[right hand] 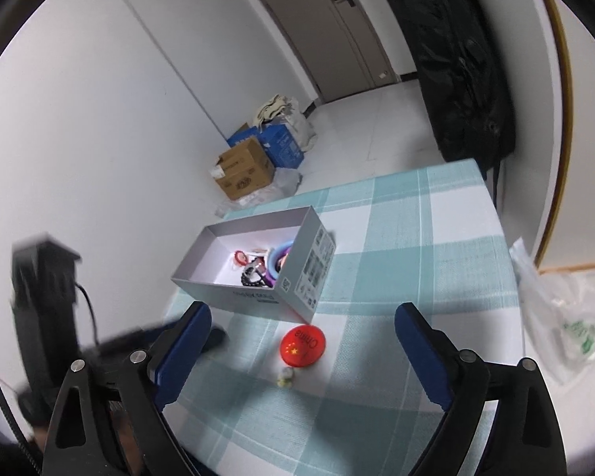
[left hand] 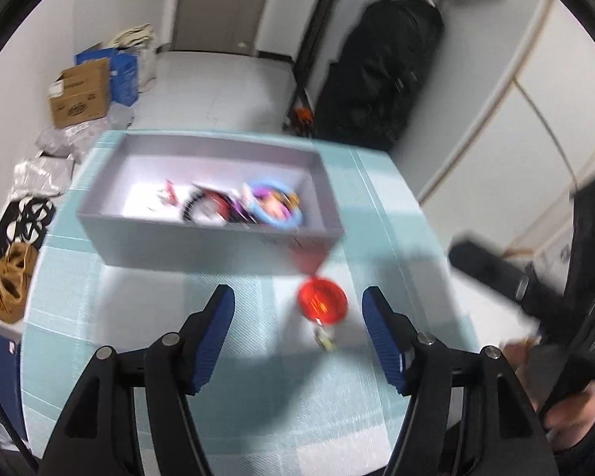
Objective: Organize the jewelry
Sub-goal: 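Move both grippers out of the box toward the red China badge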
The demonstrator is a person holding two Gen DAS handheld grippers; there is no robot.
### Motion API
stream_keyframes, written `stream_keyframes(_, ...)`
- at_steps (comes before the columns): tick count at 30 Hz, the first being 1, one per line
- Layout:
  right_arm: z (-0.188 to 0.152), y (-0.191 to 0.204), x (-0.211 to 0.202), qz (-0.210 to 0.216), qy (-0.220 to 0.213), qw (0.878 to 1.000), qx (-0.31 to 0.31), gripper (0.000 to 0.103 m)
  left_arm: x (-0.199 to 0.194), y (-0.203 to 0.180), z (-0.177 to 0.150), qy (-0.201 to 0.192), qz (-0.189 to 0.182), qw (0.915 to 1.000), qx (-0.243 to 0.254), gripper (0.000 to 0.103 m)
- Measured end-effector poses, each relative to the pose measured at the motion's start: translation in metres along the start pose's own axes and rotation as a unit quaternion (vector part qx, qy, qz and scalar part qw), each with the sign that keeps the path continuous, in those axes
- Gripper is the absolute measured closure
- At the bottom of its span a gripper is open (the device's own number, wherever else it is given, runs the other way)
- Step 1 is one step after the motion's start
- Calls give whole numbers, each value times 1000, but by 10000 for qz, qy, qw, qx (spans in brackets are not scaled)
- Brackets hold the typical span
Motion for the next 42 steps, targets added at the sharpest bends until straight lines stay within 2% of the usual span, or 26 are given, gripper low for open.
stream_keyframes(3, -1, -12, -4, 33, -34, 9997, 249, 6, 12, -10, -12, 235, 51, 9994, 230, 41)
stream_keyframes(7, -3, -23, -8, 53, -17, 9989, 472, 6, 26, -11, -23, 574, 41, 9981, 223, 41)
stream_keyframes(11, -8, -28, -11, 20, 4, 9988, 494, 6, 31, -10, -24, 604, 188, 9976, 284, 41)
stream_keyframes(14, -11, -30, -12, -7, 39, 9988, 496, 5, 37, -11, -27, 706, 54, 9970, 302, 41)
stream_keyframes(21, -15, -34, -15, -43, 86, 9986, 526, 5, 38, -22, -32, 637, 334, 9951, 674, 43)
stream_keyframes(22, -15, -34, -15, -46, 94, 9985, 530, 5, 38, -22, -32, 629, 395, 9947, 705, 45)
stream_keyframes(25, -17, -34, -15, -65, 110, 9985, 530, 5, 38, -19, -31, 611, 555, 9939, 733, 61)
stream_keyframes(27, -17, -34, -14, -83, 120, 9985, 526, 5, 36, -14, -30, 586, 670, 9936, 690, 80)
stream_keyframes(30, -19, -34, -14, -114, 137, 9984, 538, 5, 38, -11, -27, 544, 724, 9932, 730, 91)
stream_keyframes(34, -22, -35, -14, -176, 155, 9982, 544, 5, 40, -12, -25, 551, 651, 9931, 801, 95)
stream_keyframes(42, -26, -38, -7, -322, 254, 9976, 564, 5, 40, -11, -23, 699, 165, 9961, 514, 96)
Point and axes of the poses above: each gripper's, at about its wrist camera, not at the fingertips, and x roughly the way its jaws point, y to its left, z to its top, the point moved 8 cm from there along x, roughly the way its jaws point, and after that the axes turned 7 degrees about y, right-handed, at the moved point
